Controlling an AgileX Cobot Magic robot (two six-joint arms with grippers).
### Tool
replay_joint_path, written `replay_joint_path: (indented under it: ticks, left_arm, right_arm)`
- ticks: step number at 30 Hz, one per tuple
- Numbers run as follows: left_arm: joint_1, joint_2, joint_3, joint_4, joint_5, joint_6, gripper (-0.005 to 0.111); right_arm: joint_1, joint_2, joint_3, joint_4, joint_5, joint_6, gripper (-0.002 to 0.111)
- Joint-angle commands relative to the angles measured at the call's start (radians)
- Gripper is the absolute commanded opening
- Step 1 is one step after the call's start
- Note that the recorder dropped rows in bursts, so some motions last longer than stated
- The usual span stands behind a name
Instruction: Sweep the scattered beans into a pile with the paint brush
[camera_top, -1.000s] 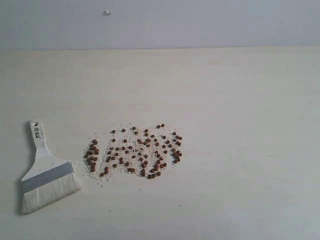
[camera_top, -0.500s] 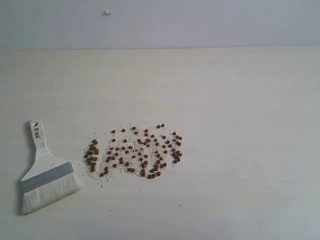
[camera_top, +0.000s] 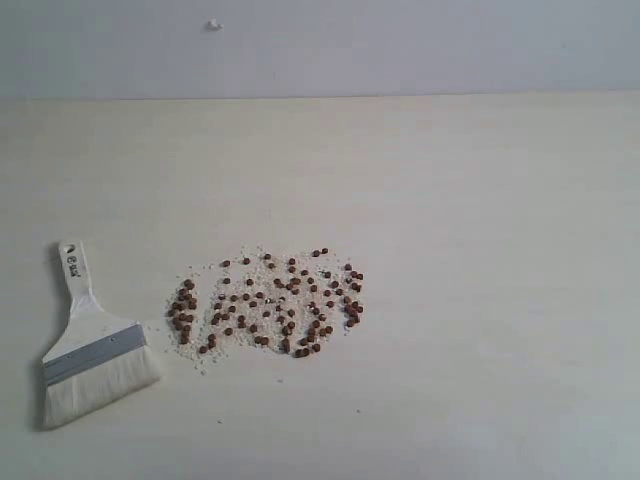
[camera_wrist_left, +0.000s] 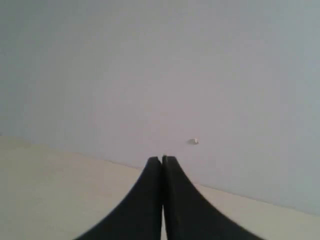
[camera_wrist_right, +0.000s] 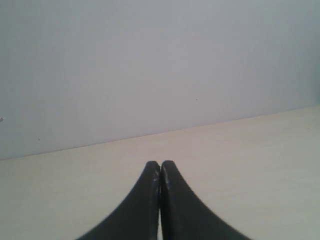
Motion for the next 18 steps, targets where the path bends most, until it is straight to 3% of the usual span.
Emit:
replay_joint_path:
  ticks: [1, 3, 5, 8, 12, 14, 18]
  left_arm:
    - [-0.005, 0.340, -0.234, -0.005, 0.270, 0.011, 0.000]
    - [-0.031, 0.511, -0.342, -0.007, 0.459, 0.026, 0.000]
    - [-0.082, 0.662, -0.444, -0.055, 0.548, 0.185, 0.000]
    - [-0.116, 0.873, -0.600, -0.262, 0.735, 0.433, 0.000]
    - [-0.118, 1.009, -0.729, -0.517, 0.917, 0.673, 0.000]
    - [-0.118, 1.070, -0.768, -0.636, 0.975, 0.716, 0.000]
    - [-0.167, 1.115, -0.756, -0.759, 0.925, 0.751, 0.000]
  right_arm:
    - [0.001, -0.007, 0.004, 0.001, -0.010, 0.002, 0.000]
    - [0.001, -0.007, 0.004, 0.001, -0.010, 0.002, 0.000]
    - [0.001, -0.007, 0.004, 0.001, -0.010, 0.002, 0.000]
    - [0.001, -0.007, 0.004, 0.001, -0.010, 0.002, 0.000]
    - [0.001, -0.007, 0.004, 0.001, -0.010, 0.002, 0.000]
    - [0.001, -0.007, 0.004, 0.001, -0.010, 0.002, 0.000]
    - [0.001, -0.007, 0.004, 0.001, -0.010, 0.002, 0.000]
